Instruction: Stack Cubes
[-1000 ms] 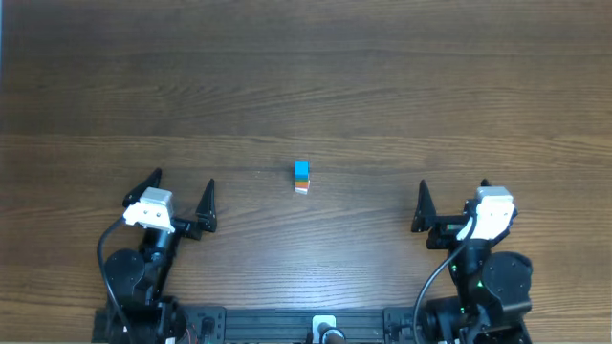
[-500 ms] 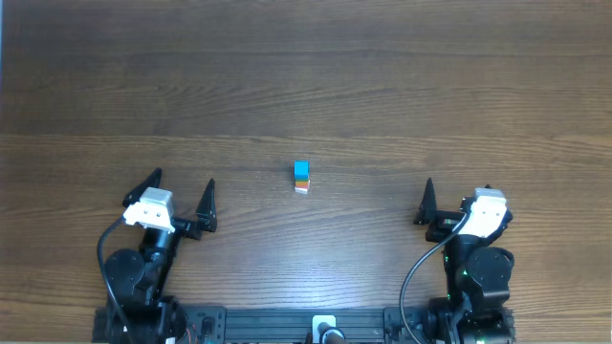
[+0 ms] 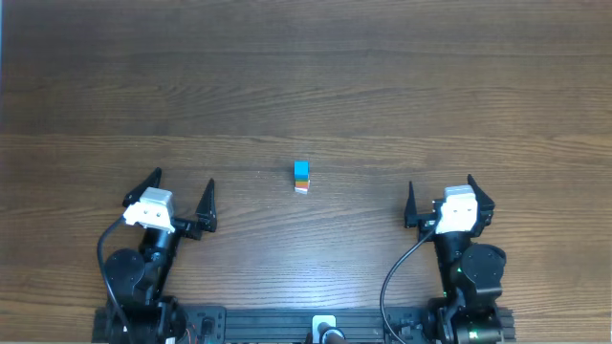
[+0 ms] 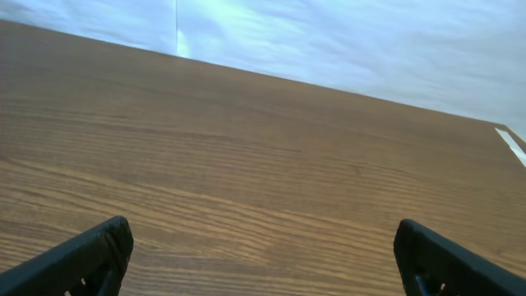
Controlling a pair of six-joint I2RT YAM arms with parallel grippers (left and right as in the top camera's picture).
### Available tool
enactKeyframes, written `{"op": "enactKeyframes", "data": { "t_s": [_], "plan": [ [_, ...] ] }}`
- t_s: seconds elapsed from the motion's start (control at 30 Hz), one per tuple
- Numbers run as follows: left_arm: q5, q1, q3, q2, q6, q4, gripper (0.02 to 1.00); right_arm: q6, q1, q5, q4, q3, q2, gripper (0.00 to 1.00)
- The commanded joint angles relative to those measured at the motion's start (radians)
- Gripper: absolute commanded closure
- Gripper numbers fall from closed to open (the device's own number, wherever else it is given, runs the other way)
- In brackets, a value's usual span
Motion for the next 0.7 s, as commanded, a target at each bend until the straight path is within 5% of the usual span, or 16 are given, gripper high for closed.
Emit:
{"op": "enactKeyframes", "data": {
  "t_s": [0.03, 0.7],
  "plan": [
    [0.009, 0.005, -0.005, -0.005, 0.011, -0.001, 0.018, -0.019, -0.006, -0.019, 0.042, -0.018, -0.011, 0.007],
    [0.009, 0.005, -0.005, -0.005, 0.011, -0.001, 0.018, 0.105, -0.063, -0.019, 0.156, -0.073, -0.010, 0.007]
  ]
}}
